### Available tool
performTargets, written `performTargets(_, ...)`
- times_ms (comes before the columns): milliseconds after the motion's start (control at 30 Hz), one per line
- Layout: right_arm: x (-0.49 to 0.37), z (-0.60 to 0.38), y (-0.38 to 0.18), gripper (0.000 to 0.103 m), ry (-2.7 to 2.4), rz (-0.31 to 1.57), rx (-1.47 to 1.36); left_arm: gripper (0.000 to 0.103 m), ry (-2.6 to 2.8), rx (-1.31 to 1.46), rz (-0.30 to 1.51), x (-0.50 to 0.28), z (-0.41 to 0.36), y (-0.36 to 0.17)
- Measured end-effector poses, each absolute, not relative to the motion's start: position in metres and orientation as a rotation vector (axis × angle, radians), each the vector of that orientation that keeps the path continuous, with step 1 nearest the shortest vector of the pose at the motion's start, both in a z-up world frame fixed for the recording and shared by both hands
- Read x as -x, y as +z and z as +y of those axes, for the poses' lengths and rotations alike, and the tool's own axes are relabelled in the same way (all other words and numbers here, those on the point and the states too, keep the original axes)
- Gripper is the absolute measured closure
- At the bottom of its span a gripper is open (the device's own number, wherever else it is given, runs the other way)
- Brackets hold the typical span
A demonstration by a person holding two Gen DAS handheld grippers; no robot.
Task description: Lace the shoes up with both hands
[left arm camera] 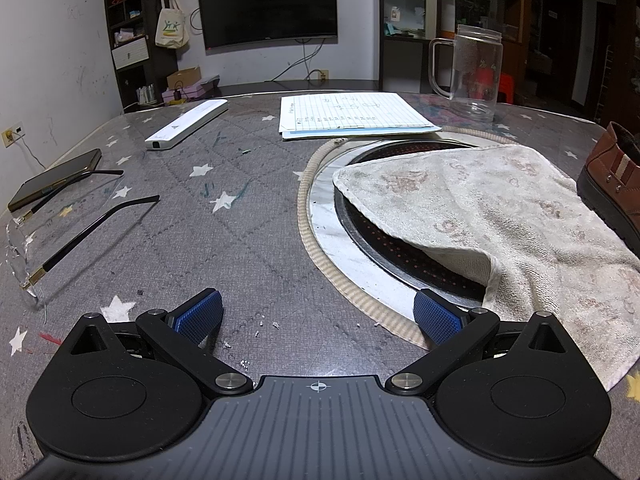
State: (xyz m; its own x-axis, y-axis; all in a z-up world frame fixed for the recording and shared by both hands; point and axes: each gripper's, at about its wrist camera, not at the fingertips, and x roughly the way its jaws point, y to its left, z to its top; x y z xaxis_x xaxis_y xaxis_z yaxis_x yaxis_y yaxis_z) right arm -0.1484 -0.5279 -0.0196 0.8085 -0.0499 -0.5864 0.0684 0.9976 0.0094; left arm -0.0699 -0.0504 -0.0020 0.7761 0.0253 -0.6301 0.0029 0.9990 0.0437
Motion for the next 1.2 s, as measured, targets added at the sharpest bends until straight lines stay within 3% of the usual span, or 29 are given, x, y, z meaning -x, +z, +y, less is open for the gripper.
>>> performTargets(1200,0.1483,-0.5285,-0.0198,0.000,-0.063,0.626,-0.032,0.000,0.013,-0.043,0.682,0.0698,-0.0505,-0.0020)
